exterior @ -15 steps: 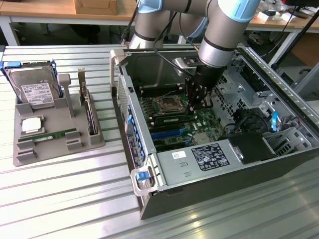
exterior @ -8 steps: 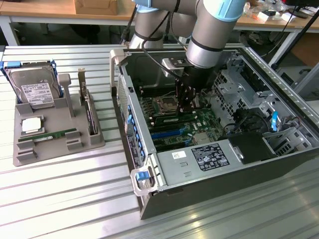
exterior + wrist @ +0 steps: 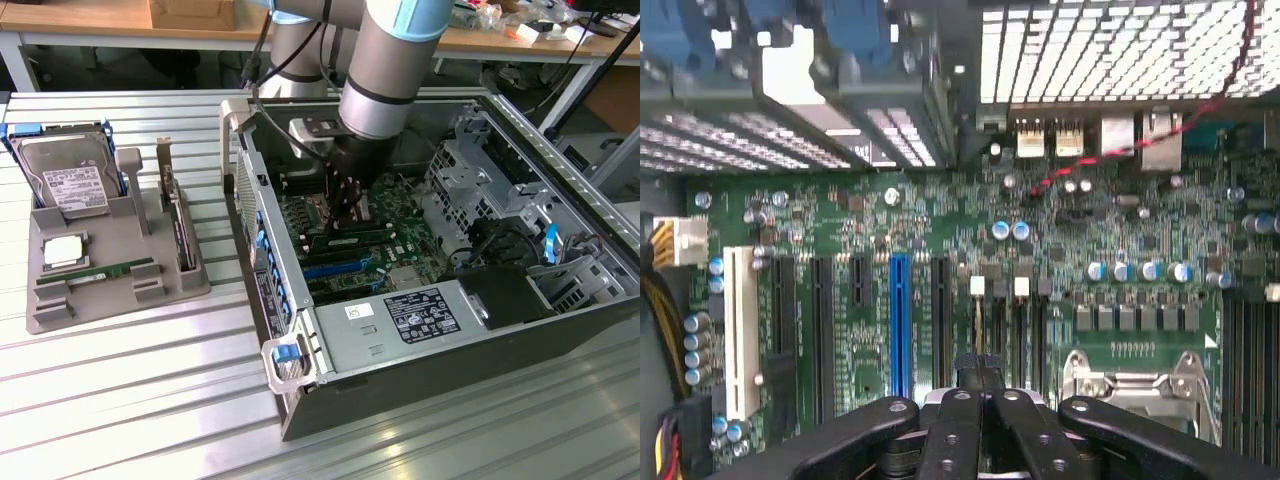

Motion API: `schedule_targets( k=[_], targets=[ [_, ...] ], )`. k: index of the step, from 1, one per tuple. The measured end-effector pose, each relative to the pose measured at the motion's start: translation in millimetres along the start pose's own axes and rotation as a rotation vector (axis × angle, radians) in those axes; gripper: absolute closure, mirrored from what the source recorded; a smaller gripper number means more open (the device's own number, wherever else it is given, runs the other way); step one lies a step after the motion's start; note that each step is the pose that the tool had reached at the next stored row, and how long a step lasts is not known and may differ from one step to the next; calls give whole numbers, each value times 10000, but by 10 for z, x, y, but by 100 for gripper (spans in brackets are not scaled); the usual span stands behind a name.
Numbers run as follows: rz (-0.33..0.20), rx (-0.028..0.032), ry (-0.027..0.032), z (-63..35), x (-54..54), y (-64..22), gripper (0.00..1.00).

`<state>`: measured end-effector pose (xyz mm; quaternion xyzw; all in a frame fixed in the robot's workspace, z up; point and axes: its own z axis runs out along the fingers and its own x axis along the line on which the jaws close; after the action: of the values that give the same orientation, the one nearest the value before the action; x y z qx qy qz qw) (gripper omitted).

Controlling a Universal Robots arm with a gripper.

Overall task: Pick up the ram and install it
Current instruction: 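Press down the ram until it locks into place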

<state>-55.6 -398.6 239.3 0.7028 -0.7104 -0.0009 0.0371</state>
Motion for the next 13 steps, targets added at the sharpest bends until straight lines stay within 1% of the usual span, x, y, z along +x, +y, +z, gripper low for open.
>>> schedule_targets(
  k=[7,13],
  targets=[
    [-17,-1,4,70,-2,15,89],
    [-48,2,5,98,-4,13,89]
  ],
)
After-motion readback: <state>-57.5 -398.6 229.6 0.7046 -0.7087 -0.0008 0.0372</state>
